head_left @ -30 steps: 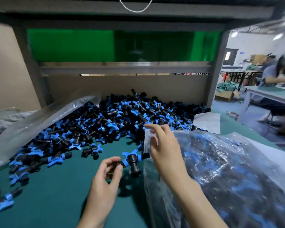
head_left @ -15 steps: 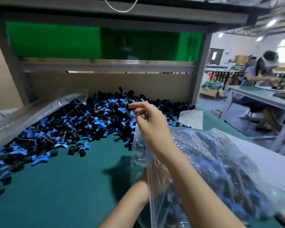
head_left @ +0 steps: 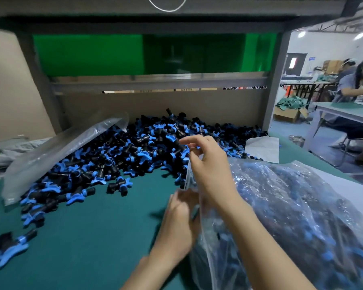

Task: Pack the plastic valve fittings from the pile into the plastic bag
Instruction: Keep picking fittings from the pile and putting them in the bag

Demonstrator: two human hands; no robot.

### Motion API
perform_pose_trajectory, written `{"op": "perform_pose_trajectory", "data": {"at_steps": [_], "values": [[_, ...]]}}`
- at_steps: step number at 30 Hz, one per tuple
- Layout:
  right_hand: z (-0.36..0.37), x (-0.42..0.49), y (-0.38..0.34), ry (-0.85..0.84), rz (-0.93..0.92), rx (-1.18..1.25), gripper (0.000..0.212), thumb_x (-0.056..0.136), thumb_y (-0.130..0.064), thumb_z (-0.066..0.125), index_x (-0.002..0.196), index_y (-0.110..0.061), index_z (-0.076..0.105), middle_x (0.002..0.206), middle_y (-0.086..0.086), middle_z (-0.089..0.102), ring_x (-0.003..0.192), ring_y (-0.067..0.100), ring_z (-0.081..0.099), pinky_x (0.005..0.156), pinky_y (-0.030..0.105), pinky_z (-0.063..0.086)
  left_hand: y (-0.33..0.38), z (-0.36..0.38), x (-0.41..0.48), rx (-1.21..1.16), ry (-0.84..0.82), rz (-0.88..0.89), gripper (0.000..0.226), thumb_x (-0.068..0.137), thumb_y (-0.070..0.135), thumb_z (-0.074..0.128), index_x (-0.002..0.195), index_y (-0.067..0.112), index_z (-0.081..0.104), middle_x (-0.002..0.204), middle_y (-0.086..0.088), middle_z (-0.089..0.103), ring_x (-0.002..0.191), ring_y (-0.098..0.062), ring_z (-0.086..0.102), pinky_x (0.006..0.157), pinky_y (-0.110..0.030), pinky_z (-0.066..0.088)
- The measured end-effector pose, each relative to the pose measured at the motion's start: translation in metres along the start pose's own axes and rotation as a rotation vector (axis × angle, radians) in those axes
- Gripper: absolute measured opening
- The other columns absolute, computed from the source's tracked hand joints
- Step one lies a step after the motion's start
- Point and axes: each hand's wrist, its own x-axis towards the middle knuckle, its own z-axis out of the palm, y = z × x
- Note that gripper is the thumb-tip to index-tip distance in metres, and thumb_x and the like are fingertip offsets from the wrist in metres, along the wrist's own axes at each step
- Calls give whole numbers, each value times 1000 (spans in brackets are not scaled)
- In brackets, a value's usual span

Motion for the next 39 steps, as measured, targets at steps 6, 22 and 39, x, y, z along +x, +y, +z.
{"op": "perform_pose_trajectory", "data": {"at_steps": [6,22,39], "values": [[34,-23,15,-6,-30,-418,28,93,-14,53,111,-30,67,108,-3,56,98,21,46,83,40,39,-83,-66,-39,506,129,-519,28,96,44,53,117,28,61,106,14,63,108,-17,50,92,-33,33],[49,-63,65,-120,143,-645,21,94,-23,55,111,-29,65,111,-3,51,102,21,48,86,37,37,-146,-100,1,785,132,-795,45,94,54,48,126,23,48,131,-8,43,120,-29,42,98,-43,35],[51,-67,65,-141,69,-576,25,97,-40,51,117,-32,62,116,-4,50,106,20,48,96,38,36,-95,-94,-25,-299,524,-785,30,104,40,40,91,15,51,66,-3,72,52,-19,66,53,-27,50]]}}
